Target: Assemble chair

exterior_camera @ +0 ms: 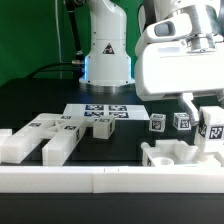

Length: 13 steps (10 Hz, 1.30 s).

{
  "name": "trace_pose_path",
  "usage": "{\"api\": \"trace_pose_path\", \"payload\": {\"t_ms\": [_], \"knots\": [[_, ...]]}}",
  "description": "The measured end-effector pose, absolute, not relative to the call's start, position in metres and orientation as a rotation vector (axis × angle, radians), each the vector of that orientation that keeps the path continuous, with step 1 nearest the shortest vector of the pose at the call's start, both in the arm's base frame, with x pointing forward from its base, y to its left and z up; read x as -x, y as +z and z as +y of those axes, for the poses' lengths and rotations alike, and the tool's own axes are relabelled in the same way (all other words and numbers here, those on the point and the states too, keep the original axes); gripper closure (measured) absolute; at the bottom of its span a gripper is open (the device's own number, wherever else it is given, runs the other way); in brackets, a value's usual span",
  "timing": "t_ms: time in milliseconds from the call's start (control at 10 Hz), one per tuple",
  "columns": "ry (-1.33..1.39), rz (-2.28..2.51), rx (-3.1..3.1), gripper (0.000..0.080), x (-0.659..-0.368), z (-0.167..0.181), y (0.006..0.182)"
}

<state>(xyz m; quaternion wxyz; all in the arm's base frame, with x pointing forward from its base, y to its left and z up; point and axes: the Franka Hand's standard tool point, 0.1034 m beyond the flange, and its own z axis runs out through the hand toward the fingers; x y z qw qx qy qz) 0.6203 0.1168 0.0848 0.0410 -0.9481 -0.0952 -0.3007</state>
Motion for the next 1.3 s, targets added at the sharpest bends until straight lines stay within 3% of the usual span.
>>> {"api": "trace_pose_path", "payload": {"t_ms": [1100, 1200, 1300], "knots": [[-0.929, -0.301, 2.9, 0.0508, -0.6209, 0.1185, 0.0795], [-0.913, -0.303, 2.904, 0.0428, -0.6199, 0.1185, 0.0775], [-0.907, -0.304, 2.906, 0.0428, -0.6194, 0.1185, 0.0767]]}}
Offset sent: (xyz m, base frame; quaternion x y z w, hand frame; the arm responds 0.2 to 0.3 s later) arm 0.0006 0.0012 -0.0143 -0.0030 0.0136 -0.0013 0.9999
